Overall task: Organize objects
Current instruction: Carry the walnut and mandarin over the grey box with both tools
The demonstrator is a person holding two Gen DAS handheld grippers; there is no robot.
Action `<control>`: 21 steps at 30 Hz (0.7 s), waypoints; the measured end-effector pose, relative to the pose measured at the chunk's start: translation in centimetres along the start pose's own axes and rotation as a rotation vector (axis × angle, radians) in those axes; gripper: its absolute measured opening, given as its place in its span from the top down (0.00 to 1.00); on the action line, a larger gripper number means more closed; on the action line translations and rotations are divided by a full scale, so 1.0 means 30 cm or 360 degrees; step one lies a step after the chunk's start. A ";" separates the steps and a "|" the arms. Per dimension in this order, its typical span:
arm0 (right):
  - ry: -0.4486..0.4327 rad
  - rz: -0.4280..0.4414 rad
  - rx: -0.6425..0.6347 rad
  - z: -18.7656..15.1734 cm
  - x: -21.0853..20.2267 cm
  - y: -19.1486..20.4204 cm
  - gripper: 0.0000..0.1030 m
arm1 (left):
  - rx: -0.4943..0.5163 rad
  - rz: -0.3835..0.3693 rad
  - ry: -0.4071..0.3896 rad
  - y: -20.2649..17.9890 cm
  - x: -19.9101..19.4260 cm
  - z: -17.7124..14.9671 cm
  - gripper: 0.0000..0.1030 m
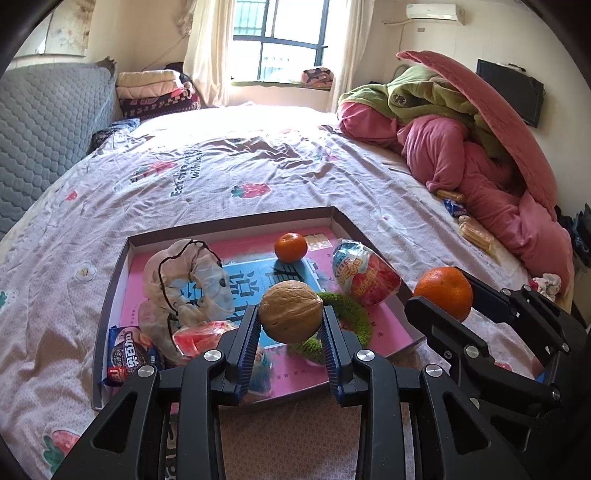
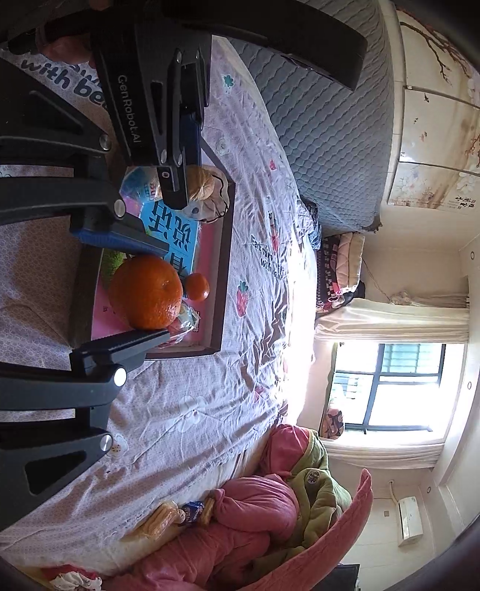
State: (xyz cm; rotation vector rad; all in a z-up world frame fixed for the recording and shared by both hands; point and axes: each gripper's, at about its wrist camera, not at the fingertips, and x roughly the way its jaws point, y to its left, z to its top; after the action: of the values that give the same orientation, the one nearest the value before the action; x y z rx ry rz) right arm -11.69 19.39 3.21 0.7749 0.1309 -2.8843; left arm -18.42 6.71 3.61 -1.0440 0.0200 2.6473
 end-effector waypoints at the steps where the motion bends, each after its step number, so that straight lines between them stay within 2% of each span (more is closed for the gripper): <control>1: 0.0011 -0.0004 -0.0005 0.004 0.012 -0.005 0.61 | 0.0007 0.0006 0.0000 -0.007 0.005 0.001 0.68; 12: 0.0121 -0.0019 -0.0024 -0.007 0.119 -0.049 0.61 | 0.0038 0.0030 0.0084 -0.022 0.081 -0.003 0.68; 21: 0.0148 -0.0022 -0.0027 -0.013 0.134 -0.069 0.61 | 0.0057 0.0041 0.0138 -0.025 0.120 -0.018 0.68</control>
State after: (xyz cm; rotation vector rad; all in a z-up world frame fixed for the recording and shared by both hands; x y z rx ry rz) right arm -15.29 20.98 0.94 0.9085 0.1719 -2.8566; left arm -20.35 8.34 0.86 -1.1535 0.0993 2.6127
